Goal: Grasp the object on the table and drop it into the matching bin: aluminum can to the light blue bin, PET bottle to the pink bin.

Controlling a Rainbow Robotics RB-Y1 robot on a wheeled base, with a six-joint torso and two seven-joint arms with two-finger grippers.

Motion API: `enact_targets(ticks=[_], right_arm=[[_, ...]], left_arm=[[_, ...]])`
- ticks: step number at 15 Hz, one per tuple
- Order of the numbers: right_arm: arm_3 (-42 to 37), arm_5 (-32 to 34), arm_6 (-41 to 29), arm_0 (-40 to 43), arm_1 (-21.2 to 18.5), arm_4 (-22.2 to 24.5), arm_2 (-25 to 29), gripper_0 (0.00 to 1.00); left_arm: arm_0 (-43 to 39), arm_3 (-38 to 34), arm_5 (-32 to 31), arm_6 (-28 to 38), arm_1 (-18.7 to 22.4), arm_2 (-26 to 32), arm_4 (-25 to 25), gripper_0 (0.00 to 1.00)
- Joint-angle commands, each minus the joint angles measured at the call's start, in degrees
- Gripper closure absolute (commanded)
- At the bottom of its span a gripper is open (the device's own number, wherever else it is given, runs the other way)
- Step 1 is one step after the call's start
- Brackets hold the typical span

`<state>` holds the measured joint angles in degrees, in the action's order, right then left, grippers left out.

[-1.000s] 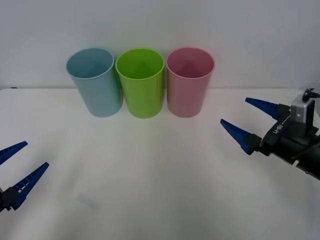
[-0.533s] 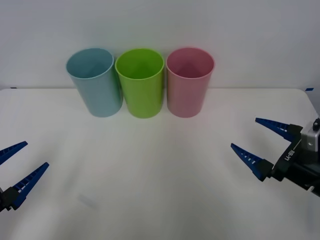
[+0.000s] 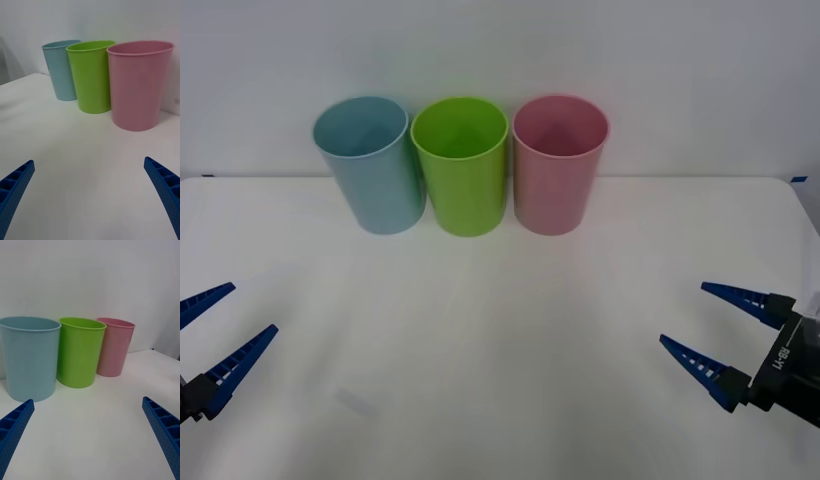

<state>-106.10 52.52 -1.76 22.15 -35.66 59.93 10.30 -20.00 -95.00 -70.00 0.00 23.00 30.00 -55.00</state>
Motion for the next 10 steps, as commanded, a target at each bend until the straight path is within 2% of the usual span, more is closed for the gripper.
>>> enact_targets(ticks=[1, 10], right_arm=[[3.5, 6.1, 1.4, 0.0, 1.9, 0.1, 2.3, 0.0], [13.1, 16.9, 6.6, 0.0, 3.9, 0.0, 5.3, 0.0]], left_arm=[[0.0, 0.0, 0.0, 0.0, 0.0, 0.0, 0.0, 0.0], [0.0, 0.0, 0.0, 0.0, 0.0, 0.0, 0.0, 0.0]])
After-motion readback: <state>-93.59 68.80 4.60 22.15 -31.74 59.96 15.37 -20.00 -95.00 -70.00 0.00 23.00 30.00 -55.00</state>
